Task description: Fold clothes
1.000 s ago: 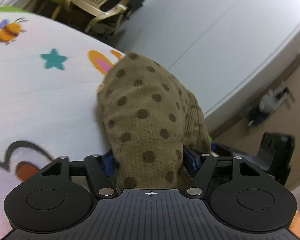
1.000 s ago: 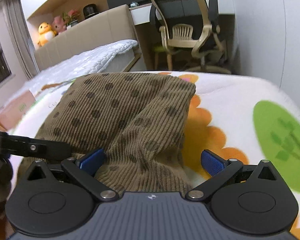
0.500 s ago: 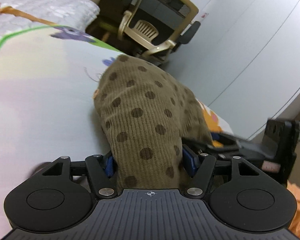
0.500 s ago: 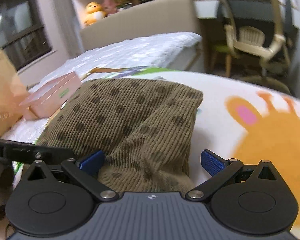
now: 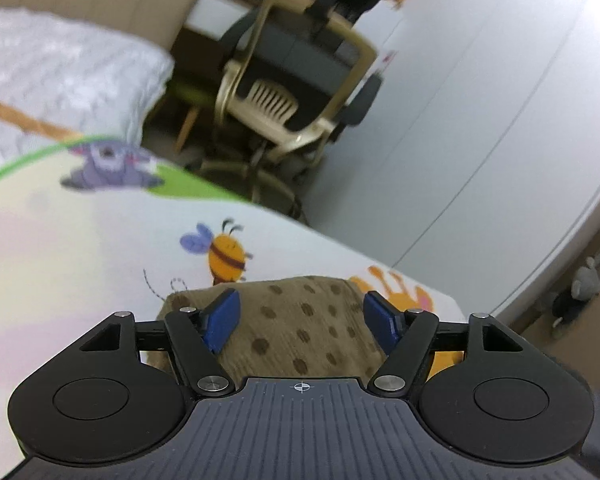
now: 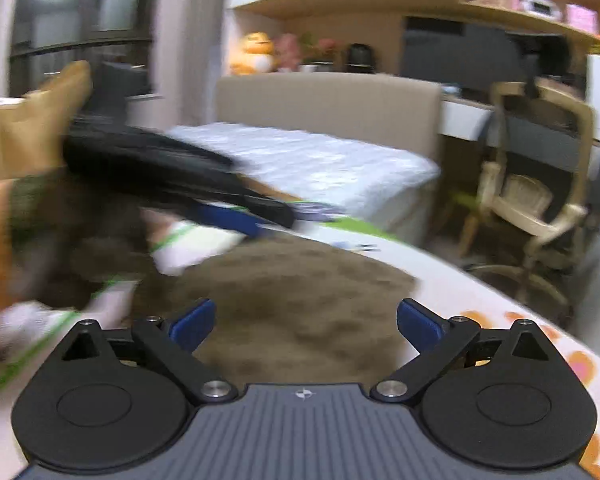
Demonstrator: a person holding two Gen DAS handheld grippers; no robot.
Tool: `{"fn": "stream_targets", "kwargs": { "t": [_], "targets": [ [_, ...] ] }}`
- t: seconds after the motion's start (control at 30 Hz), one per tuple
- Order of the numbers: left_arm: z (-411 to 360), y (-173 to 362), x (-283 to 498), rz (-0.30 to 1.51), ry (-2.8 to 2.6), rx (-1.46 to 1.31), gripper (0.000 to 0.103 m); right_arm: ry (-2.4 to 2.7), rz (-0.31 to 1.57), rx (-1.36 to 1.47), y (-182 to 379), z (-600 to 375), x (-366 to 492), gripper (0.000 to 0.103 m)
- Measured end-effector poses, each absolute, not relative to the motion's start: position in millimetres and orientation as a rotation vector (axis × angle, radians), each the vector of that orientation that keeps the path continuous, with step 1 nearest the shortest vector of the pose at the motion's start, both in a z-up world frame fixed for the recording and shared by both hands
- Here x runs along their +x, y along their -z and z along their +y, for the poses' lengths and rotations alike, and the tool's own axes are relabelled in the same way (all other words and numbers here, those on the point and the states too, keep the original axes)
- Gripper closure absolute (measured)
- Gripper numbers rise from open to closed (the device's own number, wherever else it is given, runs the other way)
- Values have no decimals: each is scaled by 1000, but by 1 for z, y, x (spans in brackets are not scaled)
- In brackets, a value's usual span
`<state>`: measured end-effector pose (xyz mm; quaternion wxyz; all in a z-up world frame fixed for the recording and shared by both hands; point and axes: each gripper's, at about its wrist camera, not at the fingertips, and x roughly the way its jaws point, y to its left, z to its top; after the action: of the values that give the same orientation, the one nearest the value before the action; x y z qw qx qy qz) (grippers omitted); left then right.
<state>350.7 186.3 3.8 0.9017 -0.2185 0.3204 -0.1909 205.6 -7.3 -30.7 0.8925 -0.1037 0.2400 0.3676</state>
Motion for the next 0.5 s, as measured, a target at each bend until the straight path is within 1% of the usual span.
{"fn": "stream_targets", "kwargs": {
  "t": [0.07, 0.13, 0.2, 0.27, 0.3, 0.4, 0.5],
  "targets": [
    [186, 6, 352, 690, 384, -434, 28, -807, 587, -247, 51, 2, 200, 5],
    [192, 2, 342, 681, 382, -434, 30, -850, 676, -278, 71, 10, 195, 5],
    [198, -6, 328, 661, 372, -432, 30, -854, 626, -367, 76, 12, 178, 5],
    [203, -20, 304, 625, 360, -399, 24, -890, 658, -343, 69, 4, 173, 5],
    [203, -23, 293, 615, 362, -382, 24, -895, 662, -345, 67, -2, 170, 5],
    [202, -16, 257, 640, 385, -354, 24, -879, 659, -359, 59, -20, 161, 5],
    [189, 5, 226, 702, 420, -331, 29, -858, 631, -307, 44, -39, 160, 5]
  ]
}}
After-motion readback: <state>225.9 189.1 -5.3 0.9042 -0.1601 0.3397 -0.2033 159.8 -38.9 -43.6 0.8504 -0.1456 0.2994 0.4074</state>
